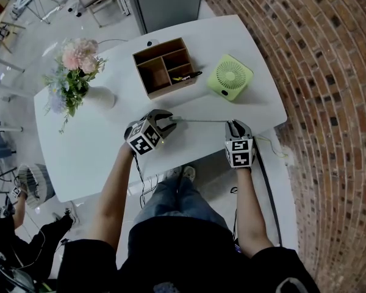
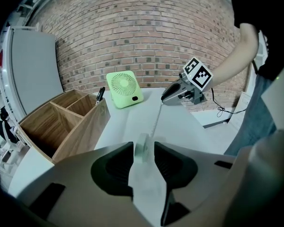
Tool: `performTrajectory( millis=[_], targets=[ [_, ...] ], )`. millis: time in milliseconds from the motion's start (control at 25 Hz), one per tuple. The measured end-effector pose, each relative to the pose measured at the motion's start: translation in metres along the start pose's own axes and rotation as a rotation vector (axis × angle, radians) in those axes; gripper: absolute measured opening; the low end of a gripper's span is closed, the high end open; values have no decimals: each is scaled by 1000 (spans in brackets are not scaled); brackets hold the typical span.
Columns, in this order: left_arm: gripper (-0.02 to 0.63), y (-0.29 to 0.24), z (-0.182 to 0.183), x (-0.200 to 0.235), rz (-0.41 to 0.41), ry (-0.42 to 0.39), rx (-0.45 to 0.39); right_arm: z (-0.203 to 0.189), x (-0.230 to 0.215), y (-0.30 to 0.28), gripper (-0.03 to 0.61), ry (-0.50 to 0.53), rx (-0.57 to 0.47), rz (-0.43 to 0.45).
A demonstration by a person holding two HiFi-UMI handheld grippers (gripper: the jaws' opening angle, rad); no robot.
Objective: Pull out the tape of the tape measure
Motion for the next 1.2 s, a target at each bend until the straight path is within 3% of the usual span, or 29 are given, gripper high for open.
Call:
performTrajectory(
  millis=[200,520,720,920,1200],
  targets=[
    [175,1,1,-1,8,19,-8,1,-2,8,125,-58,-22,4],
    [175,14,12,4,56,47,-57,8,-4,22,138,-105,-67,-7],
    [165,49,42,16,146,136,-194,32,-13,55,138,-185,-181,-47],
    [77,93,80,35,278,267,-375,70,-21,98,122,-252,-330,-77],
    [25,136,128,45,405,337,-534,117,-28,152,16,-253,-508,-136]
  ],
)
Point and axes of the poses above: the fingertips, and each gripper's own axes: y backward along the fingers, x to its left, z out of its top, the point moved 1 cm from there along y, backward along the fingers, and after that the axes turned 3 degrees about x, right-handed, at the moved point
